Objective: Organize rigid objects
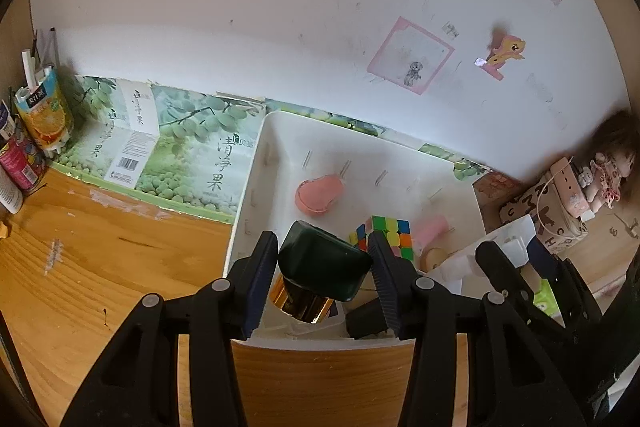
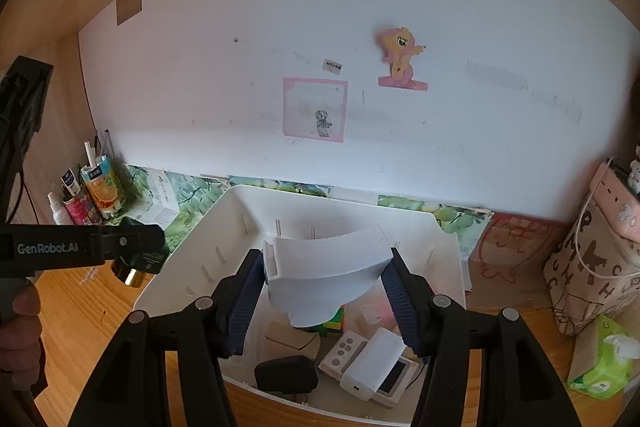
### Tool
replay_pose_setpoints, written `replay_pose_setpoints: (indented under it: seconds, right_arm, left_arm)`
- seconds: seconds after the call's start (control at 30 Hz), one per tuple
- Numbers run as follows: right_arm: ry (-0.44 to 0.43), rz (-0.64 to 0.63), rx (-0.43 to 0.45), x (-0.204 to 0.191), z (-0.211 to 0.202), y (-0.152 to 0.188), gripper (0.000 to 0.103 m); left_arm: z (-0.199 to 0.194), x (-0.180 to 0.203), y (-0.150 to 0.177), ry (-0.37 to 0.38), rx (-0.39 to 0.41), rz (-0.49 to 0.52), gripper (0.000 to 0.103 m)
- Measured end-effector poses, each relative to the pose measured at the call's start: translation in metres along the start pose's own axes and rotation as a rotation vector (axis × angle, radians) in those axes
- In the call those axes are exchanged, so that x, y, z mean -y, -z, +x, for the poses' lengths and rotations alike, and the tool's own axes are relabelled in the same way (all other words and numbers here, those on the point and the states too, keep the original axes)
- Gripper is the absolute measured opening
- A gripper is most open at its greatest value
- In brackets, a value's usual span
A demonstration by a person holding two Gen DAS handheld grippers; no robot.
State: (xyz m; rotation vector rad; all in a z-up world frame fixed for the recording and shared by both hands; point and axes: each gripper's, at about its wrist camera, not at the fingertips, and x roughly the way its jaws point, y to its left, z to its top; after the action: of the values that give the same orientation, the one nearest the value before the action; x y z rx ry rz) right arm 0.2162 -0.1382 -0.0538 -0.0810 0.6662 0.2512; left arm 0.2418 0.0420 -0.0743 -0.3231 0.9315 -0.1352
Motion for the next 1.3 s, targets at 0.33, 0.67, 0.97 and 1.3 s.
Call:
replay_pose_setpoints:
  seconds: [0.33,0.67,0.97,1.3]
  right_arm:
    - [0.022,0.007,-0.026,-0.002,0.001,-0.001,0.082]
    - [0.141,0.063,-0.062,0.004,-0.028,0.011,0.082]
    - [0.122,0.142,-0.174,-0.02,-0.047,0.056,0.082]
    - [-0.002,0.11,-0.269,-0.047,-0.089,0.089,0.082]
  left_arm:
    - [-0.003,-0.001,0.0,0.067,-0.021,0.002,0.078]
    - [-0.011,-0.035,0.027,0.07,-0.075,-0.055,0.081]
    - [-0.028,-0.065,0.081,0.024,-0.138,-0.096,0.082]
    - [-0.067,-0.043,0.123,0.003,-0.12,-0.129,0.082]
